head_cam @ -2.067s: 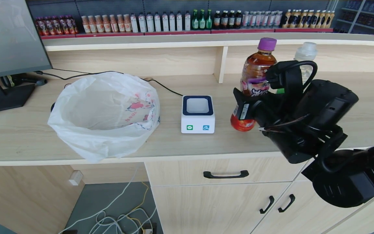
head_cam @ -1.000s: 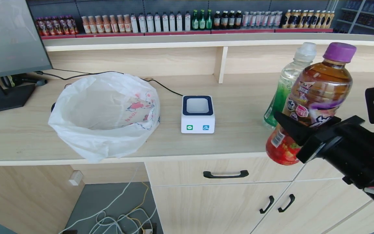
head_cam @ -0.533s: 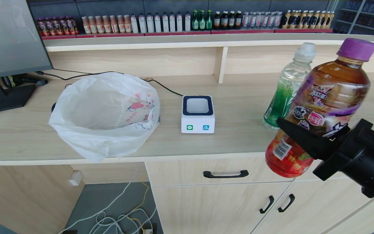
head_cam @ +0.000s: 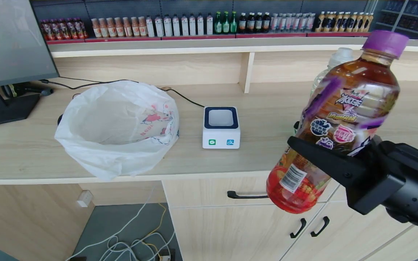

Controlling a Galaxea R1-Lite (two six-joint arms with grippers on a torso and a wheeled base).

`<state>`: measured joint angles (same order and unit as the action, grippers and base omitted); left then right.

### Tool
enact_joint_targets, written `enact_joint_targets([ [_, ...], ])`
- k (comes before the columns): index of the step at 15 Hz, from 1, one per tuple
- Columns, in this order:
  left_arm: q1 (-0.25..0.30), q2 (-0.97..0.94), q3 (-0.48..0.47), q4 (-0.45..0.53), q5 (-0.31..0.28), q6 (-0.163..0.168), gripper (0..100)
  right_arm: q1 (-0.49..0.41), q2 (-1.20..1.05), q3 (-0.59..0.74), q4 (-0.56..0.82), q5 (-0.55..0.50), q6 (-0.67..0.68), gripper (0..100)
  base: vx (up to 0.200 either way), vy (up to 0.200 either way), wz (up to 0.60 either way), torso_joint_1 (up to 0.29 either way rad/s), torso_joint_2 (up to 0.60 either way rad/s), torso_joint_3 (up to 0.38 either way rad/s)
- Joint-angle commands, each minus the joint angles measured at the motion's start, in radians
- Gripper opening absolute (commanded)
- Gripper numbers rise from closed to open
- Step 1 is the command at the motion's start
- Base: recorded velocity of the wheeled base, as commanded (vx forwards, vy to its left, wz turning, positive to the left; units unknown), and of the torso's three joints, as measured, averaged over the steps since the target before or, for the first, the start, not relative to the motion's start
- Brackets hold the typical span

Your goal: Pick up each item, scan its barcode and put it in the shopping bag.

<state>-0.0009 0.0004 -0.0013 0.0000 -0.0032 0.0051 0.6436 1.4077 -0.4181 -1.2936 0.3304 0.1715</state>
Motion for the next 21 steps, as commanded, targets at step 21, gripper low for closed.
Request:
enact_joint_targets([
  [21,0.001,0.000,0.000,0.000,0.000,-0.001,100,0.238,0.022,-0.114,-0.085,-0.077,0.372,0,0.000,0.000,0.00,0.000,0.00,0.000],
])
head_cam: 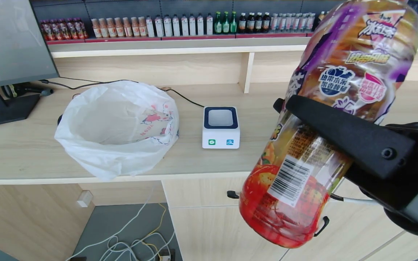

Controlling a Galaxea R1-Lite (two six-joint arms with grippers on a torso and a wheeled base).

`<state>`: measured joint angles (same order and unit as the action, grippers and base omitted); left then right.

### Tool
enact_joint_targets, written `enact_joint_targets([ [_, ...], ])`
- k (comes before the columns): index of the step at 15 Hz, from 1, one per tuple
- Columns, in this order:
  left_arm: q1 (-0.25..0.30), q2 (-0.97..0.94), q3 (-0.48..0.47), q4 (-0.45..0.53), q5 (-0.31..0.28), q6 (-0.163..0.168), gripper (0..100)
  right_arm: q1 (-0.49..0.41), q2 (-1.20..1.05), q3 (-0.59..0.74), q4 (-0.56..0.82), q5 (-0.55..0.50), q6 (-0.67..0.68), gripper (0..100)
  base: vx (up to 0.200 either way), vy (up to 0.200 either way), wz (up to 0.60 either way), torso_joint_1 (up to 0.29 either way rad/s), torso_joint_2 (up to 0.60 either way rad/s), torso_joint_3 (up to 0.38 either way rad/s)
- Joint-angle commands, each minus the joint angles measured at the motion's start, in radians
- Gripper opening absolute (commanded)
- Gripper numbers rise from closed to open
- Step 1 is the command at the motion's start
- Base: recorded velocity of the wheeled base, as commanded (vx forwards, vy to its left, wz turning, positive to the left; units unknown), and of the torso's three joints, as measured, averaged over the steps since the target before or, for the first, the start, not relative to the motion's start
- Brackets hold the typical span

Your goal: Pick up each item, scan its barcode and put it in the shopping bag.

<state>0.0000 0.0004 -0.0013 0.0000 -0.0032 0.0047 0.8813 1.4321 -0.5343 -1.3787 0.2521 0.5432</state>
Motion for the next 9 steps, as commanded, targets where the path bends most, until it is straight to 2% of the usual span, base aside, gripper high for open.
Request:
enact_joint_targets([
  [1,0.000,0.000,0.000,0.000,0.000,0.000,100,0.002,-0.004,0.007,-0.002,0.001,0.000,0,0.000,0.000,0.00,0.000,0.00,0.000],
  [9,0.000,0.000,0.000,0.000,0.000,0.000,100,0.002,-0.013,0.050,-0.008,0.010,-0.005,0,0.000,0.000,0.00,0.000,0.00,0.000],
])
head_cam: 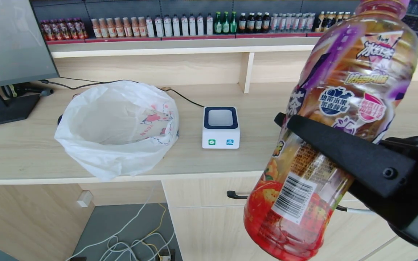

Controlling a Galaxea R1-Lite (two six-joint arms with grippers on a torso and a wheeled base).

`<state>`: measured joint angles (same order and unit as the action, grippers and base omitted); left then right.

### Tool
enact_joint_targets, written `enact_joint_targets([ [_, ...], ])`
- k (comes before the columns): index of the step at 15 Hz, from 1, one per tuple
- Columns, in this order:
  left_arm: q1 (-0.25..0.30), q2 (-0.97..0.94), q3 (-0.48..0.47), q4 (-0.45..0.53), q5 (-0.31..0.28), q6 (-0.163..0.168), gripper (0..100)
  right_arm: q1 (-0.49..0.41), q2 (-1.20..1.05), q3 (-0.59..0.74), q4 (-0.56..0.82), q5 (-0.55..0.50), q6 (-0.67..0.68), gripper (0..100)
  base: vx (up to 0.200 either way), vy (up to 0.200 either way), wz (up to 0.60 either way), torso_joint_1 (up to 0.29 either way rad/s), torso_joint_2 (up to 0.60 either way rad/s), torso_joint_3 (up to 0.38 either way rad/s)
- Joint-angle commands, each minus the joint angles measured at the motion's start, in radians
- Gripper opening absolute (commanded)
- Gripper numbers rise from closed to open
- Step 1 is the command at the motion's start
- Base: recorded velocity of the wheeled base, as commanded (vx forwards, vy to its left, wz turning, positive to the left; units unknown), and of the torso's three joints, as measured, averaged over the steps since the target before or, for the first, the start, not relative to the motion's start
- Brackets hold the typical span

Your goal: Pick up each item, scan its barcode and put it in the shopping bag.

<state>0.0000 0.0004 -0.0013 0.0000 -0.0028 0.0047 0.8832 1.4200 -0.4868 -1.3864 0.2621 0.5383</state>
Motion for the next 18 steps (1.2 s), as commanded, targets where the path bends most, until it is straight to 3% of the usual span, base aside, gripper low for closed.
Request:
enact_joint_targets([
  [1,0.000,0.000,0.000,0.000,0.000,0.000,100,0.000,0.002,0.002,-0.005,0.003,0.000,0,0.000,0.000,0.00,0.000,0.00,0.000],
  [5,0.000,0.000,0.000,0.000,0.000,0.000,100,-0.006,0.042,-0.006,0.000,0.002,-0.027,0,0.000,0.000,0.00,0.000,0.00,0.000],
  [7,0.000,0.000,0.001,0.000,0.000,0.000,100,-0.084,0.096,-0.001,0.021,0.005,-0.138,0,0.000,0.000,0.00,0.000,0.00,0.000],
  [11,0.000,0.000,0.000,0.000,0.000,0.000,100,-0.104,0.145,-0.032,0.119,-0.004,-0.294,0,0.000,0.000,0.00,0.000,0.00,0.000],
  [13,0.000,0.000,0.001,0.000,0.000,0.000,100,-0.113,0.152,-0.064,0.191,-0.116,-0.388,0,0.000,0.000,0.00,0.000,0.00,0.000],
  [15,0.000,0.000,0.000,0.000,0.000,0.000,100,-0.115,0.145,-0.098,0.204,-0.265,-0.431,0,0.000,0.000,0.00,0.000,0.00,0.000],
  [17,0.000,0.000,0.000,0.000,0.000,0.000,100,-0.130,0.143,-0.119,0.199,-0.313,-0.445,0,0.000,0.000,0.00,0.000,0.00,0.000],
  [18,0.000,0.000,0.000,0.000,0.000,0.000,100,-0.148,0.140,-0.116,0.188,-0.400,-0.491,0,0.000,0.000,0.00,0.000,0.00,0.000],
])
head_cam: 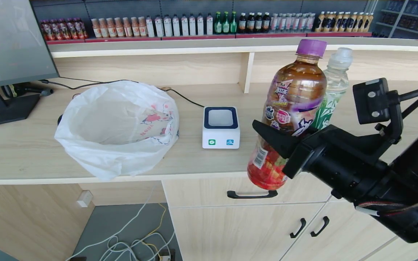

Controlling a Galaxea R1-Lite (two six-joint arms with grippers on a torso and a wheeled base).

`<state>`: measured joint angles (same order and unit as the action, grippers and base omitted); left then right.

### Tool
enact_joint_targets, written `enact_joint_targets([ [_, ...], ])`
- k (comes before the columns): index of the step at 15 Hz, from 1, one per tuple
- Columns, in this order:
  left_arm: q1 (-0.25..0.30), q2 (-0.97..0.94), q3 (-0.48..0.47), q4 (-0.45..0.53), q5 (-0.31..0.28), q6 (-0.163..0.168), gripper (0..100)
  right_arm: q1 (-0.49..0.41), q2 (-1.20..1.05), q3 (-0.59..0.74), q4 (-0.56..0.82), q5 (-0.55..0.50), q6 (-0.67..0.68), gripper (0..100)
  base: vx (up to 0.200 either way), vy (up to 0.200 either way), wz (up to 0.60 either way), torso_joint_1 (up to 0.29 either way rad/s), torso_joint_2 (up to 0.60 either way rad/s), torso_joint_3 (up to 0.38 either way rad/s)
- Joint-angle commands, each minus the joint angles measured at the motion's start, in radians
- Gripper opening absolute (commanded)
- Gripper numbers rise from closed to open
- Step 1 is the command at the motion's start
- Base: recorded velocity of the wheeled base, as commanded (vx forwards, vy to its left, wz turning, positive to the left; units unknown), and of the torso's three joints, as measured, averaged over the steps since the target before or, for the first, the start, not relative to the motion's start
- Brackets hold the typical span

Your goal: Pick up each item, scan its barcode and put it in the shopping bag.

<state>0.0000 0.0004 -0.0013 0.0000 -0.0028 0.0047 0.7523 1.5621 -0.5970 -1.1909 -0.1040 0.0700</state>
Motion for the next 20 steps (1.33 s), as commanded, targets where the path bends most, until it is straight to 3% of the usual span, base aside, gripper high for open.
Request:
enact_joint_targets([
  [1,0.000,0.000,0.000,0.000,0.000,0.000,100,-0.018,-0.013,-0.007,-0.015,-0.069,-0.061,0,0.000,0.000,0.00,0.000,0.00,0.000],
  [4,0.000,0.000,0.000,0.000,0.000,0.000,100,-0.039,-0.034,0.014,-0.016,-0.074,-0.148,0,0.000,0.000,0.00,0.000,0.00,0.000],
  [18,0.000,0.000,0.001,0.000,0.000,-0.002,100,-0.080,-0.004,0.054,-0.108,-0.075,-0.101,0,0.000,0.000,0.00,0.000,0.00,0.000],
  [20,0.000,0.000,0.000,0.000,0.000,-0.002,100,-0.080,-0.010,0.063,-0.108,-0.075,-0.099,0,0.000,0.200,0.00,0.000,0.00,0.002],
])
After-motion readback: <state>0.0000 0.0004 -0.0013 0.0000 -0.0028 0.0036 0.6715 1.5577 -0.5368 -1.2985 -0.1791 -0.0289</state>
